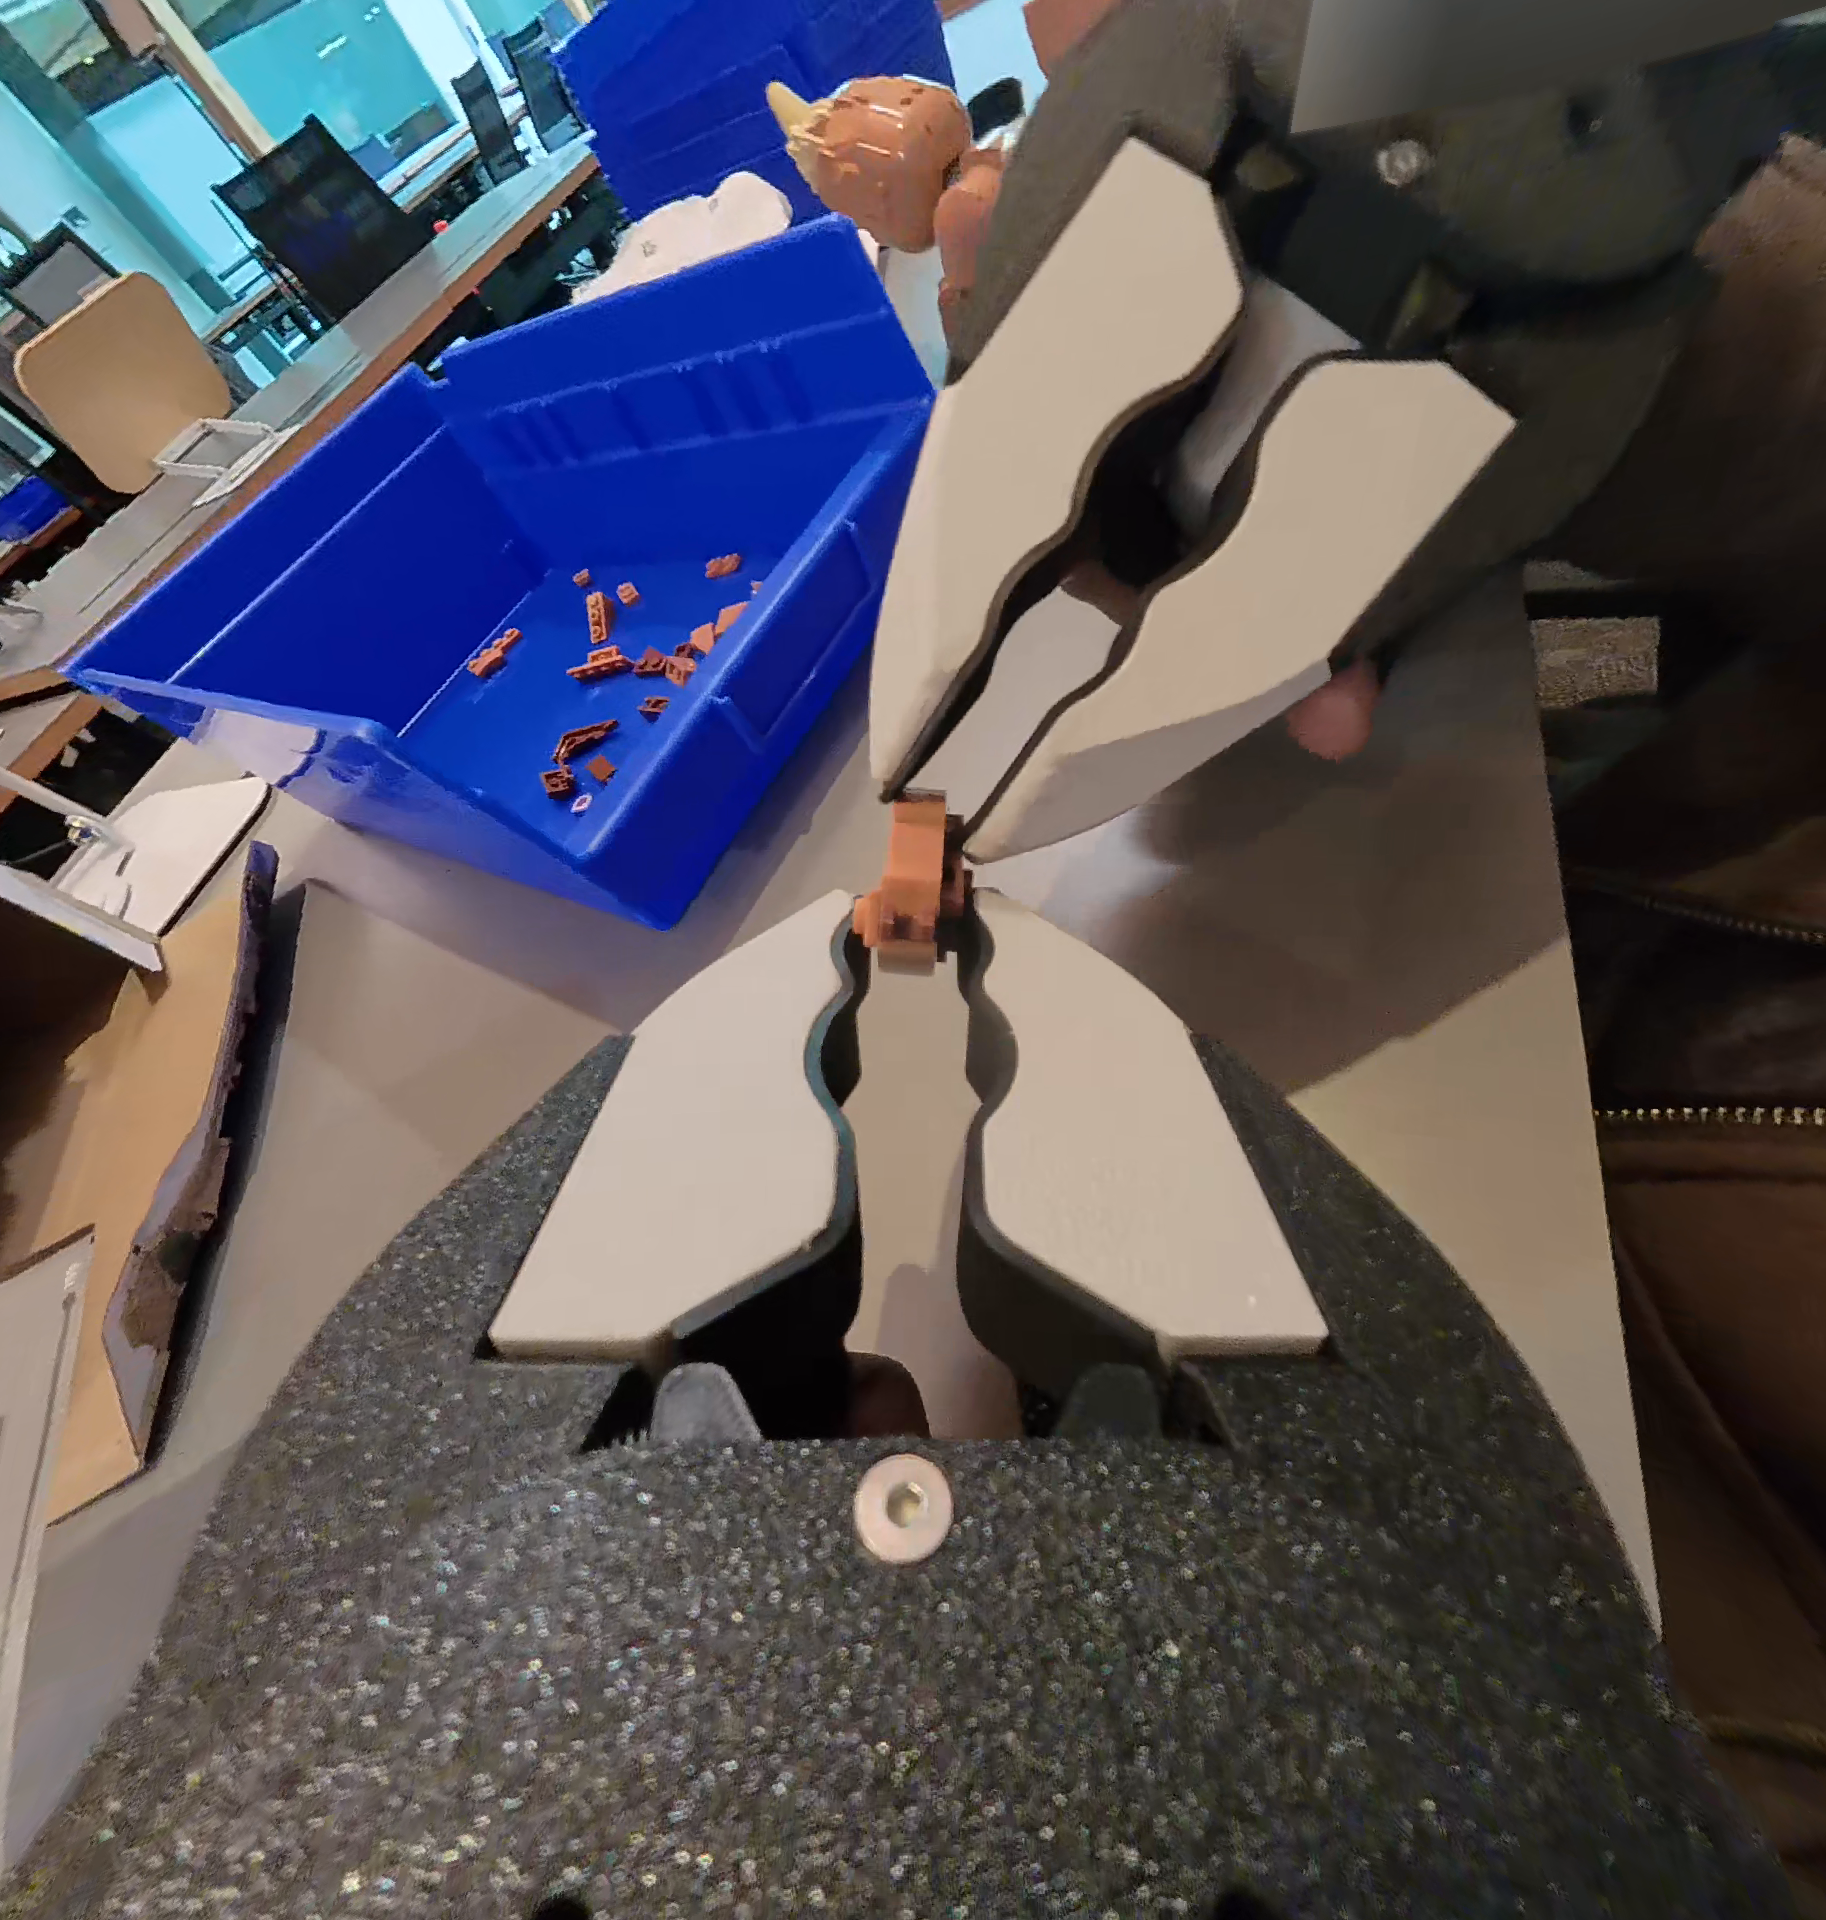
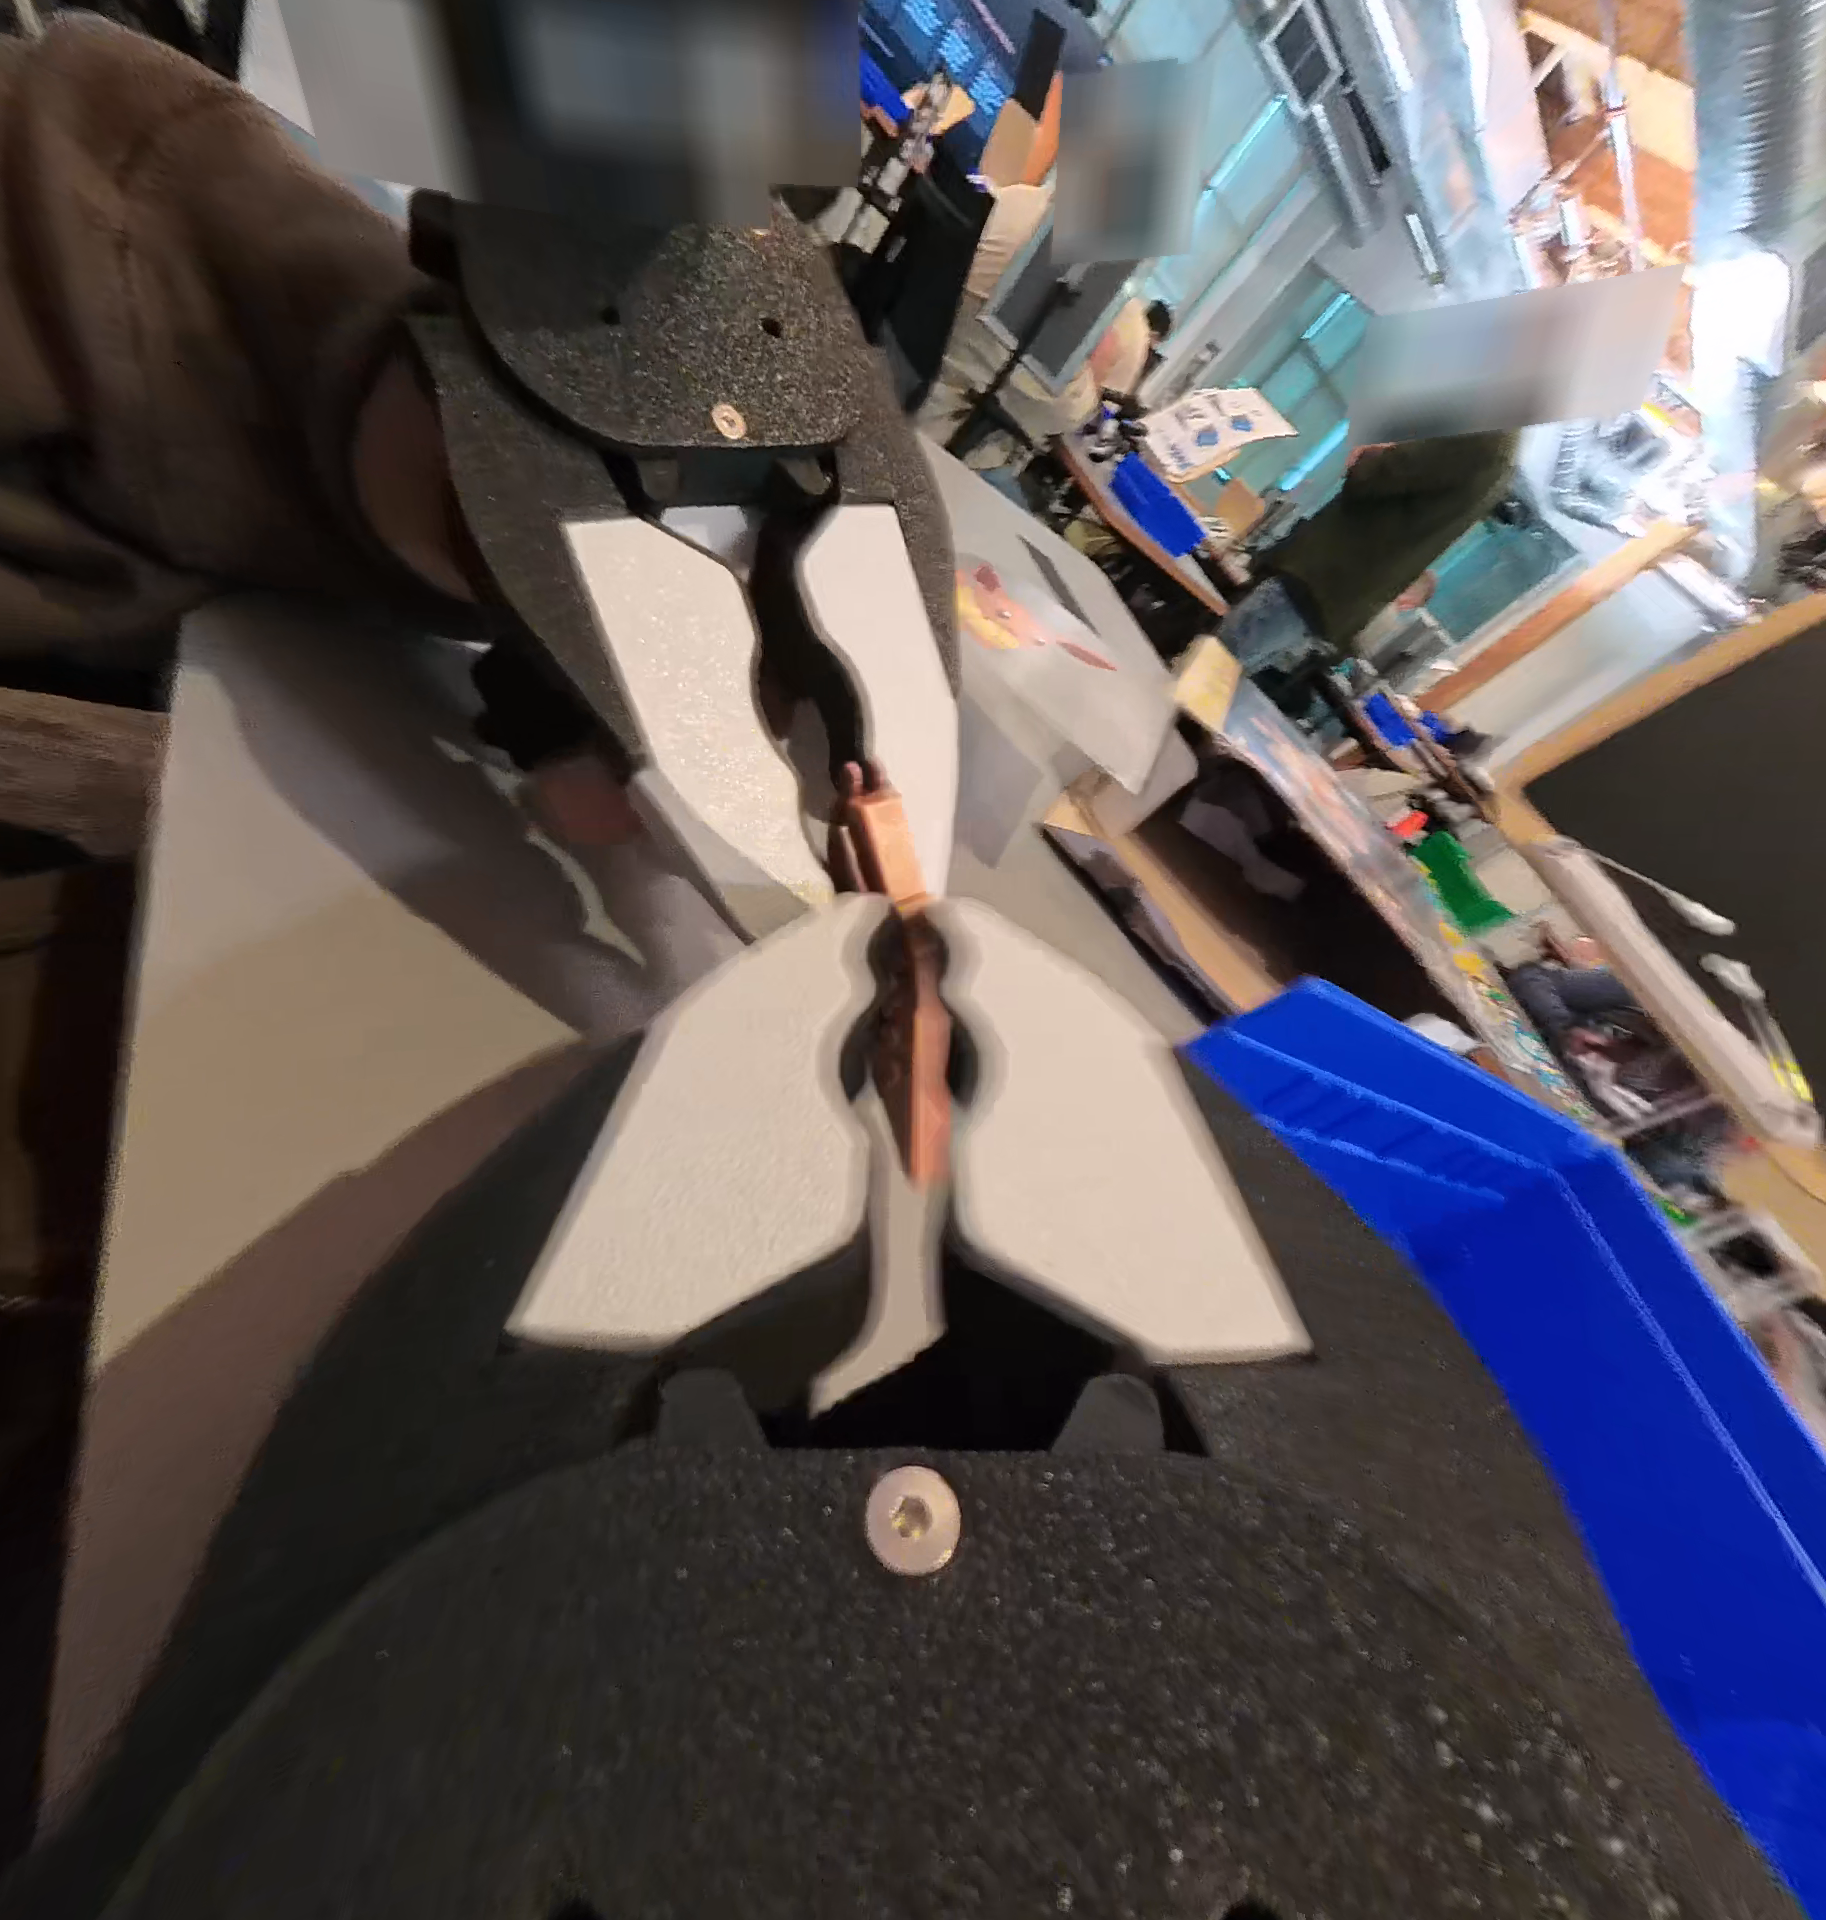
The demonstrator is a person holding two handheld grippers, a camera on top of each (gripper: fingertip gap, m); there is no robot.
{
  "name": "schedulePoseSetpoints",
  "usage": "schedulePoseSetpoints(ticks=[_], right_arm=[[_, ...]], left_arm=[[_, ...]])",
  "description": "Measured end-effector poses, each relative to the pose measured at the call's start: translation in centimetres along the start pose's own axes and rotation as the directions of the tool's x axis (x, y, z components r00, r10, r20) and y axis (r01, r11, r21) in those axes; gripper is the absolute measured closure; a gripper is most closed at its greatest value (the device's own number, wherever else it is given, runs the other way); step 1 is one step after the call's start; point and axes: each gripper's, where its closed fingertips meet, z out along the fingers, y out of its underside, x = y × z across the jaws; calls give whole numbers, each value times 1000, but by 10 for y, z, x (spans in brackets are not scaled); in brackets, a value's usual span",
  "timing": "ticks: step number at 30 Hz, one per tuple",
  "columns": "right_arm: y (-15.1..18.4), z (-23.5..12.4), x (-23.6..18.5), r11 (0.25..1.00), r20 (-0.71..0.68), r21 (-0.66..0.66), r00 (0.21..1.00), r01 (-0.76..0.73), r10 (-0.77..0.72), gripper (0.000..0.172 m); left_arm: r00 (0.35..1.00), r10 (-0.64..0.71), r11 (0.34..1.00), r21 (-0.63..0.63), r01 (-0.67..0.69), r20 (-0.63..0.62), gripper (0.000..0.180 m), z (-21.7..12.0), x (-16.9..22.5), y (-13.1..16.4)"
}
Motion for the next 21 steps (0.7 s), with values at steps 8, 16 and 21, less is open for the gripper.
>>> schedulePoseSetpoints(ticks=[8,16,21], right_arm=[[-6,-16,1,986,119,116,987,-119,105,172],[1,-19,-23,993,282,63,956,-102,80,159],[10,-15,-31,997,315,8,946,-77,70,160]], left_arm=[[999,29,999,-21,-29,-27,165,0,5,4],[980,176,983,-39,-180,-92,164,4,24,6],[965,236,970,-35,-241,-118,164,4,31,7]])
